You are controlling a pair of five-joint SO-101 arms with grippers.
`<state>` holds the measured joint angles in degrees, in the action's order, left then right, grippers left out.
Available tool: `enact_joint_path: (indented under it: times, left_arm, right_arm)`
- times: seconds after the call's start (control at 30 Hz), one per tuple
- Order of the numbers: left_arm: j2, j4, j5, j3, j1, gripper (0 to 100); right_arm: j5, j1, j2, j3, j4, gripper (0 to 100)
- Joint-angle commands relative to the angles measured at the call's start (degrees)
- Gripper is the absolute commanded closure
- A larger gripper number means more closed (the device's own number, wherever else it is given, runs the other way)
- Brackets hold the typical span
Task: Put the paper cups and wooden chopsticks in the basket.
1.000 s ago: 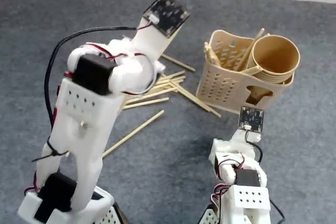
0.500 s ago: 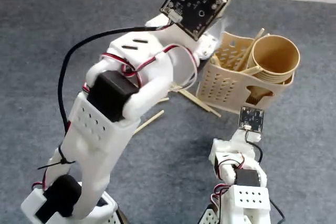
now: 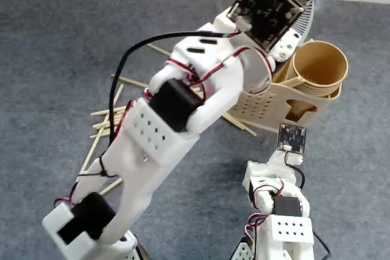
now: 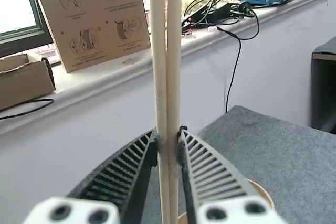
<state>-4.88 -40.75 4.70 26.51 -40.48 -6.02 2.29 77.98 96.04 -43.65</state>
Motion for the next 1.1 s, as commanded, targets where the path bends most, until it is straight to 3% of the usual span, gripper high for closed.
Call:
enact_joint_path:
  times: [0.0, 0.63, 0.77, 1.07]
  left_arm:
    - [2.4, 1.4, -0.6, 1.0, -0.5, 100]
    - [12.3, 3.5, -0.6, 1.0, 1.8, 98]
    - [12.2, -0.9, -0.7, 1.5, 1.8, 88]
    - [8.0, -13.3, -0.6, 6.9, 2.2, 89]
  right_arm:
    - [-0.4, 0.3, 0.7, 5.4, 1.1, 99.2]
    - [-0.4, 0.3, 0.7, 5.4, 1.1, 99.2]
    - [-0.4, 0.3, 0.7, 5.4, 1.1, 99.2]
    - [-0.4, 0.3, 0.7, 5.4, 1.1, 99.2]
